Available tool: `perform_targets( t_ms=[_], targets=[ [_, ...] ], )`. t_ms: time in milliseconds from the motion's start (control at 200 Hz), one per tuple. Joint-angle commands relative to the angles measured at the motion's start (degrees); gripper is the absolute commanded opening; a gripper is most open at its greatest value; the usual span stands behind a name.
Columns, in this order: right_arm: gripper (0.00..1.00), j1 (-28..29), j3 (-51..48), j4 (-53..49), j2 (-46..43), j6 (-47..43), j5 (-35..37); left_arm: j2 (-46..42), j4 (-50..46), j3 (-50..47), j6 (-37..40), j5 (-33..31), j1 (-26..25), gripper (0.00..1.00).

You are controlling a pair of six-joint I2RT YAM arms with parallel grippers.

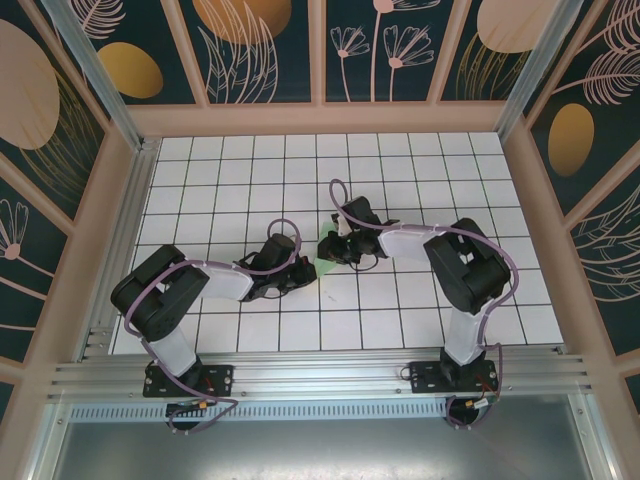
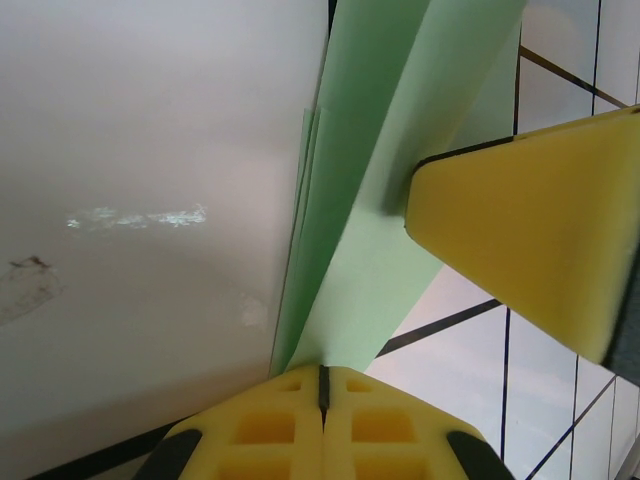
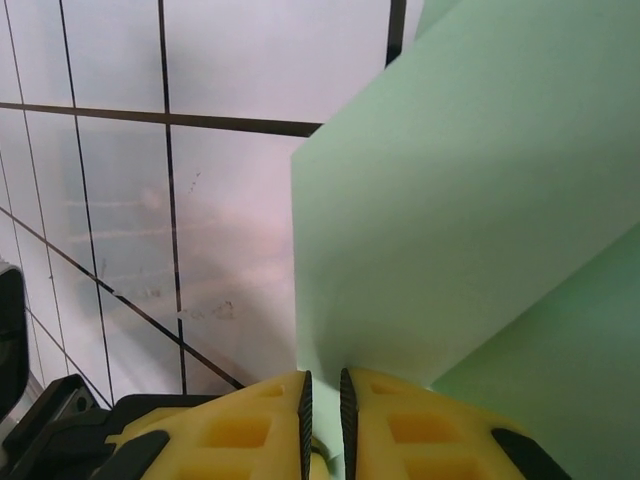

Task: Fold a paper plane with a square sheet of paper (pick it up from the middle)
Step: Fourth fold the wing at the center of the table.

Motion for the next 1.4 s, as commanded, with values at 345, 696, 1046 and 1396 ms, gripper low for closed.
perform_targets(
  t_ms=[345,696,1046,1396],
  targets=[
    [0.19,-1.99,0.06,1.56,3.72,-0.02,2.07,2.25,-6.58,-2.22,-0.28,-1.14,0.05,0.00],
    [0.19,-3.97,0.68,3.84,3.14,-0.70,0.80,1.68,-6.86,-2.29,-0.17,-1.05,0.03,0.00],
    [0.19,-7.37,4.98,1.87,6.10,-3.63,3.56,1.67,-6.63,-2.39,-0.19,-1.04,0.05,0.00],
    [0.19,-8.74,9.44,1.45,8.23,-6.80,2.34,1.67,-6.86,-2.39,-0.26,-1.00,0.11,0.00]
  ],
)
